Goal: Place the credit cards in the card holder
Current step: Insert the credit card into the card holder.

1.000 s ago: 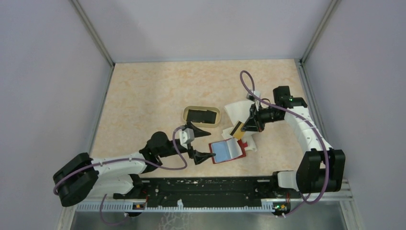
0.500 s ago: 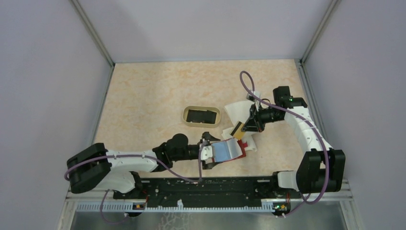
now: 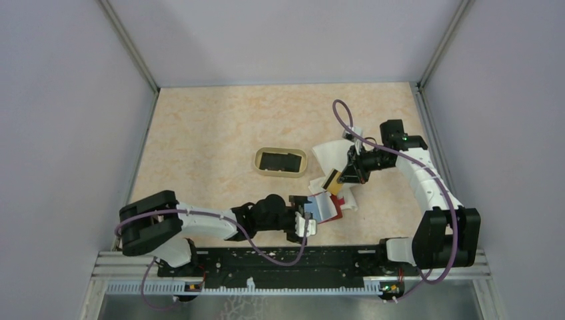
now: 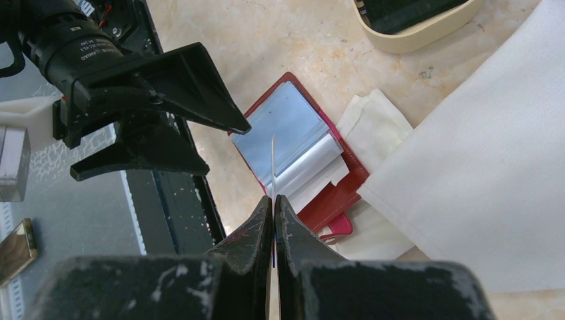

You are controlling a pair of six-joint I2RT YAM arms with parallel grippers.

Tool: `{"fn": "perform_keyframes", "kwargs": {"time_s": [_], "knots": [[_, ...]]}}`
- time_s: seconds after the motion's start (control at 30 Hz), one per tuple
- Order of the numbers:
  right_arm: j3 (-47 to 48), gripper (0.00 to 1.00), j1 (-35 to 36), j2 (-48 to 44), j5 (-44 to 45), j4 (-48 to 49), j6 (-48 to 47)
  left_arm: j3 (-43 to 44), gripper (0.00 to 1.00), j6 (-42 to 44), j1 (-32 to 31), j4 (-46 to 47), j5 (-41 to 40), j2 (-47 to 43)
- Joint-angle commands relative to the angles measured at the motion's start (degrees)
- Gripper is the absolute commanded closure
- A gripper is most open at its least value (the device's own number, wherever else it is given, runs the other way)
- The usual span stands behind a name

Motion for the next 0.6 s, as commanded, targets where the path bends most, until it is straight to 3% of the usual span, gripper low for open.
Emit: {"fn": "perform_keyframes", "kwargs": {"time_s": [0.0,0.2,0.57], "knots": [[1.6,1.00,-0.5,-0.4,-0.2,1.2,0.5,3.3,0.01,2.1,-0.2,0.2,1.0,3.6],[1.3,1.00,-0.5,-1.3,-0.2,1.4,0.8,7.0,0.04,0.7,-0.2,1.2,2.6,9.5],[1.4,1.00,-0.5,-1.9,-0.6,1.2,0.9,13.8,0.27,-7.8,-0.2,-1.7,-2.4,16.1]]}}
